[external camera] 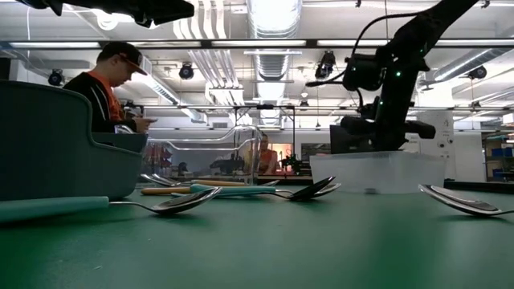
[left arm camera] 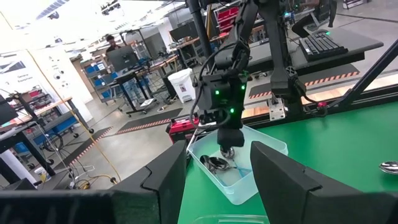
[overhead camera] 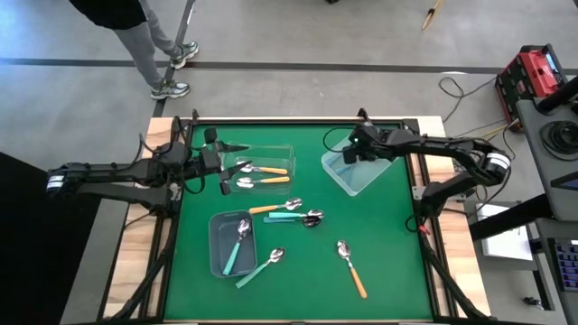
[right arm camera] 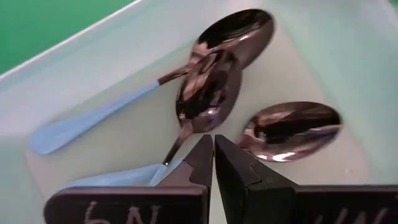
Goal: Sort silverware by color (type)
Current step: Put the blue spoon into the white bin
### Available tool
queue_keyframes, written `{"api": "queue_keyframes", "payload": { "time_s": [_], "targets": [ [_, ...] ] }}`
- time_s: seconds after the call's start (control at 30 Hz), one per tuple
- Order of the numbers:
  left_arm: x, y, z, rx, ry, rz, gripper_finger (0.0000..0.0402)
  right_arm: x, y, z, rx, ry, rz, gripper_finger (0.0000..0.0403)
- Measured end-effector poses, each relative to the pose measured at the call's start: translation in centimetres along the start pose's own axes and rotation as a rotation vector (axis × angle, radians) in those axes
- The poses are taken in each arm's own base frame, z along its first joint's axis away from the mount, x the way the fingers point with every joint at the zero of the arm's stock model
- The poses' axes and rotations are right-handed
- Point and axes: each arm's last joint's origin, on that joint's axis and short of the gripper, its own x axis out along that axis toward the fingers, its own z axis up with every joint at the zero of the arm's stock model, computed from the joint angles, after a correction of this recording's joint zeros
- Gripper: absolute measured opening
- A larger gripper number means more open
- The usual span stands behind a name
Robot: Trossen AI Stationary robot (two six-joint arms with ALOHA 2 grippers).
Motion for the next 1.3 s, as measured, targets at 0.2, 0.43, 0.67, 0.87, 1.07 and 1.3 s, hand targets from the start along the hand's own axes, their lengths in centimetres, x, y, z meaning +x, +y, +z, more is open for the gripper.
{"api": "queue_keyframes", "payload": {
  "time_s": [0.2, 0.43, 0.67, 0.87, 1.07, 1.3],
  "targets": [
    [0.0, 0.0, 0.0, 0.000, 0.000, 0.000, 0.0162, 1.4, -0.2, 0.7, -0.017, -0.001, -0.057, 0.0009],
    [0.0, 0.0, 0.0, -0.001, -0.002, 0.001, 0.0162, 2.3, -0.1, 2.0, -0.028, -0.030, -0.068, 0.0009],
    [0.0, 0.0, 0.0, 0.000, -0.002, 0.001, 0.0162, 3.3, 0.2, 2.1, -0.045, -0.039, -0.082, 0.0009],
    [0.0, 0.0, 0.0, -0.001, -0.002, 0.001, 0.0162, 4.4, 0.4, 1.9, -0.066, -0.023, -0.097, 0.0009],
    [0.0, 0.0, 0.0, 0.000, -0.001, 0.001, 0.0162, 4.7, 0.4, 1.8, -0.071, -0.027, -0.124, 0.0009],
    [0.0, 0.0, 0.0, 0.000, 0.000, 0.000, 0.0162, 4.3, 0.2, 1.8, -0.067, -0.020, -0.129, 0.0009]
  ]
}}
